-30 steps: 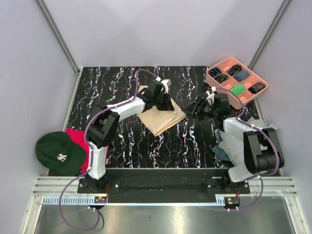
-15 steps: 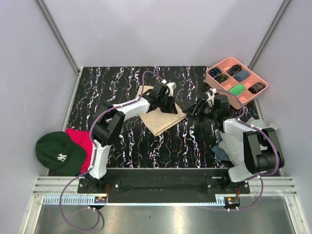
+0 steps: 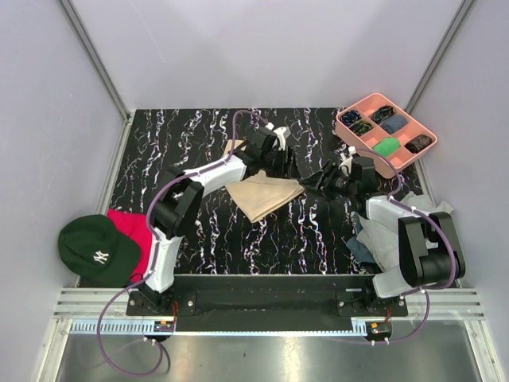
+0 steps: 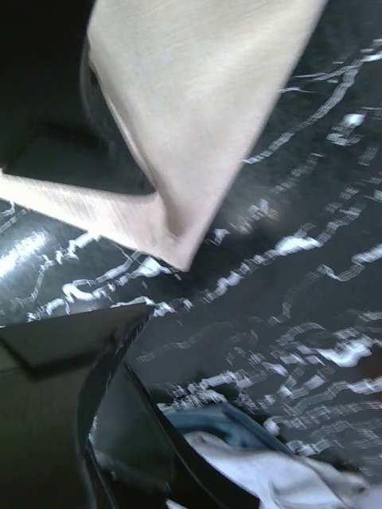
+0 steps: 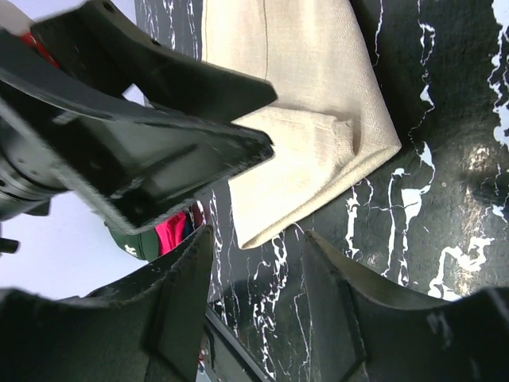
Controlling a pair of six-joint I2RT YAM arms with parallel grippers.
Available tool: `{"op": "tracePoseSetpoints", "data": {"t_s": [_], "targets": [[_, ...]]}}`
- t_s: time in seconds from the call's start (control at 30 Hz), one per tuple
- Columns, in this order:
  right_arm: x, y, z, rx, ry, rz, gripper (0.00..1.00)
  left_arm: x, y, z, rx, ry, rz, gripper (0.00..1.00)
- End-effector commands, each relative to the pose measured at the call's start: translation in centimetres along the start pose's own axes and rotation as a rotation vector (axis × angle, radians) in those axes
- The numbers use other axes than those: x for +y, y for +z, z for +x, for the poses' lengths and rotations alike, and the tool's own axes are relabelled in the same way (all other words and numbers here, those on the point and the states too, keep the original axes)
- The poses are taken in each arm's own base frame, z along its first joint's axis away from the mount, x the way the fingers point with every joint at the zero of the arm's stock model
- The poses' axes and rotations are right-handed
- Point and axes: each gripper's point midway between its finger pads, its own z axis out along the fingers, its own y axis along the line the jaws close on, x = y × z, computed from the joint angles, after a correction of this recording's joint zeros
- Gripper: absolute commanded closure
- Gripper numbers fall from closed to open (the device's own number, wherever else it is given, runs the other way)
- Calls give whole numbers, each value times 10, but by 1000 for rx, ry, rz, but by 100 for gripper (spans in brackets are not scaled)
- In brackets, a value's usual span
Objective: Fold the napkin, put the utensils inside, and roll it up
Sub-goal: Fold the napkin
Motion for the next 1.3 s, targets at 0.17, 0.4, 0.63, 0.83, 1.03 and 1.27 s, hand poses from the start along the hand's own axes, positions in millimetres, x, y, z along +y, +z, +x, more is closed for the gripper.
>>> {"op": "tracePoseSetpoints", "data": {"t_s": [0.17, 0.4, 0.63, 0.83, 1.03, 1.27], "targets": [[-4, 3, -9, 14, -105, 20, 35, -5, -35, -78, -212, -24, 10, 21], [-28, 24, -23, 32, -137, 109, 32, 28, -98, -62, -282, -61, -89, 20], [-53, 53, -31, 80, -139, 151, 32, 73, -144, -22, -295, -223, -125, 20], [-61, 66, -32, 113, -155, 144, 34, 92, -170, -6, -315, -266, -149, 20], [-65, 70, -28, 141, -150, 131, 38, 105, -177, 6, -309, -298, -163, 20], [-74, 71, -15, 183, -139, 128, 45, 107, -180, 12, -305, -309, -164, 20]]}}
